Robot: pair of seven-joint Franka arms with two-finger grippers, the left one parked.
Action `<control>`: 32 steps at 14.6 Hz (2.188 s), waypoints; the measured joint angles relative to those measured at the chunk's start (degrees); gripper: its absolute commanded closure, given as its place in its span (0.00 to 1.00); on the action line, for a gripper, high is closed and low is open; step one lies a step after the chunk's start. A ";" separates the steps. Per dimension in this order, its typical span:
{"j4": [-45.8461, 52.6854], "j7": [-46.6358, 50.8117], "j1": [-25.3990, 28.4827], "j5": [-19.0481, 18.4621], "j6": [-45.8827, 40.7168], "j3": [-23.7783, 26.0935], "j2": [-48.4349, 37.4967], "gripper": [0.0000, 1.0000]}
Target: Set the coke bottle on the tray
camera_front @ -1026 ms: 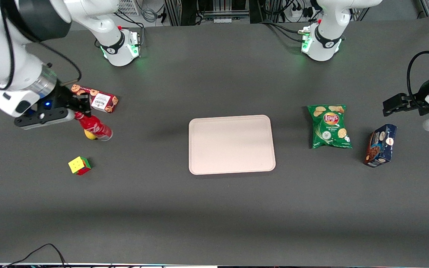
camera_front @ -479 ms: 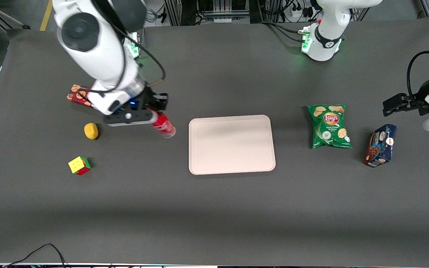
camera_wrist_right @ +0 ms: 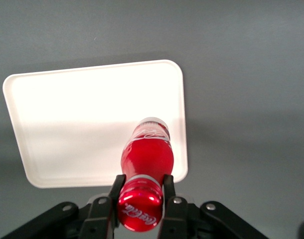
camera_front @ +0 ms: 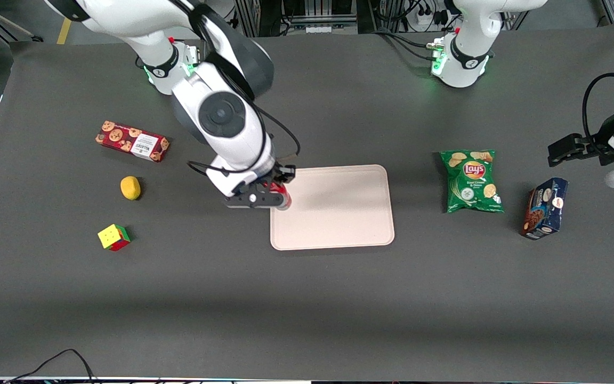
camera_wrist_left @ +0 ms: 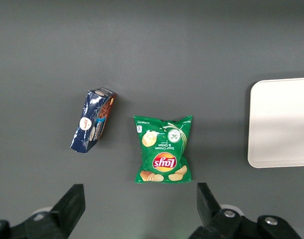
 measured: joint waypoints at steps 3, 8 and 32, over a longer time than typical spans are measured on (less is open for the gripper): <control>-0.12 2.90 1.12 -1.91 4.92 -0.05 5.02 1.00; -3.34 3.92 1.31 -3.36 10.37 -0.35 7.74 1.00; -11.73 -21.83 -18.48 2.05 -4.63 -2.58 -22.62 0.00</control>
